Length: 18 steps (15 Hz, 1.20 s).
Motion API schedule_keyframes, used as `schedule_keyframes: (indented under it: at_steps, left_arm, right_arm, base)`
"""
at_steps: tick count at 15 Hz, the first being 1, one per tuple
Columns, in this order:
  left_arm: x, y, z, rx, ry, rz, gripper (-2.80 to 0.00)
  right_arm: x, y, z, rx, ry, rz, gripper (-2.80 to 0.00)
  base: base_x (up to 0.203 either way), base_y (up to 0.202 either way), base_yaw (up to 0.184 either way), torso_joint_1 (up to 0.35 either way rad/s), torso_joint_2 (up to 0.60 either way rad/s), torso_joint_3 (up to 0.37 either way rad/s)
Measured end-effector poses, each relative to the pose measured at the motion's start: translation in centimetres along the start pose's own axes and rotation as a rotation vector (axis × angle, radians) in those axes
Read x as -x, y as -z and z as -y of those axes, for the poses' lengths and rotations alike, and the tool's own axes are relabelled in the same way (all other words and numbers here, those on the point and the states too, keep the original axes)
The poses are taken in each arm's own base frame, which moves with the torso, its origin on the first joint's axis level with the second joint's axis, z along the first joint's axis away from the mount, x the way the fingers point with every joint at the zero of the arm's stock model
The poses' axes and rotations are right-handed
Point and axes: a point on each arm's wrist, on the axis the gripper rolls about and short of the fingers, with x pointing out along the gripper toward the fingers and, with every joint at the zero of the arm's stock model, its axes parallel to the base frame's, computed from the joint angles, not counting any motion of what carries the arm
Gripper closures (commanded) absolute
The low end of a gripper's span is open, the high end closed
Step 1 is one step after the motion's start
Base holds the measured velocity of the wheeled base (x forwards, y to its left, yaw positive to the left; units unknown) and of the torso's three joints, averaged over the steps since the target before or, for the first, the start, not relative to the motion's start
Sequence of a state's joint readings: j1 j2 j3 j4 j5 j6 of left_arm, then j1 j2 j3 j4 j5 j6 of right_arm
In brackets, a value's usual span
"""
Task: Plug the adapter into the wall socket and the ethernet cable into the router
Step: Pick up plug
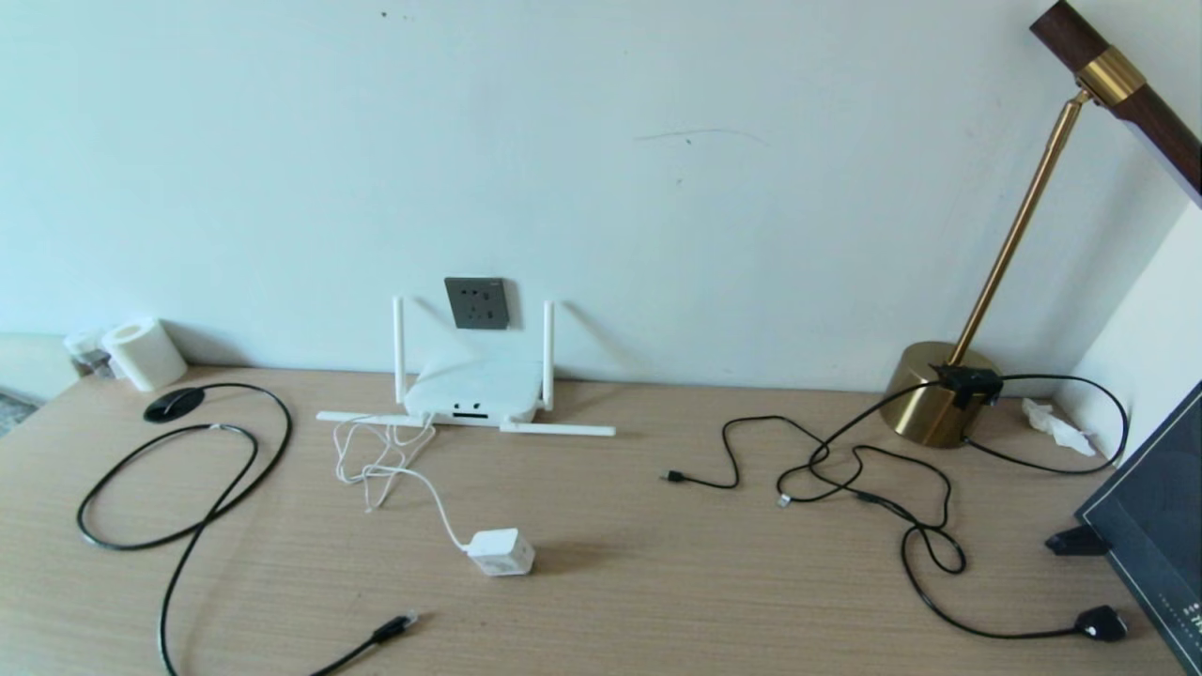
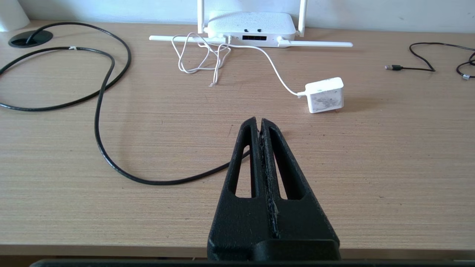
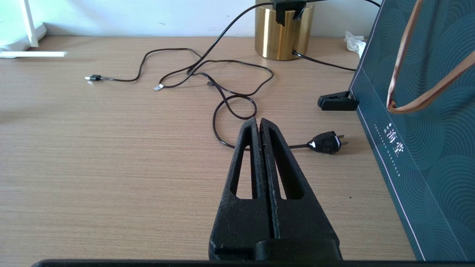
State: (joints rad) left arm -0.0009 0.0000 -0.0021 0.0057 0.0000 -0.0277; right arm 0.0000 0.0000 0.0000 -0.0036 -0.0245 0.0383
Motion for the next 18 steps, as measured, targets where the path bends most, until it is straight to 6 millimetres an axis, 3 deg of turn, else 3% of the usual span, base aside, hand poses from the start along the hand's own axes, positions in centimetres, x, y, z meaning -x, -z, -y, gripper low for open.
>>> schedule_keyframes:
  at_steps: [5,10,14,18]
  left_arm:
    - [0.1,-0.2,0.0,-0.050,0.008,0.006,0.00]
    - [-0.3,-5.8,0.3,-0.084,0.147,-0.006,0.00]
    - [-4.8,-10.2,1.1,-0.122,0.332,-0.190,0.00]
    - [-12.1,-11.0,3.4,-0.176,0.466,-0.454,0.00]
  right_arm:
    - [0.0,0.0,0.0,0.000,0.000,0.000,0.00]
    - [0.0,0.0,0.0,0.000,0.000,0.000,0.00]
    - [0.0,0.0,0.0,0.000,0.000,0.000,0.00]
    - [0.0,0.0,0.0,0.000,0.000,0.000,0.00]
  base:
    - [0.000,0.000,0.000,0.000,0.00,0.000]
    - [0.000,0.000,0.000,0.000,0.00,0.000]
    - [0.000,0.000,0.000,0.000,0.00,0.000]
    - [0.000,0.000,0.000,0.000,0.00,0.000]
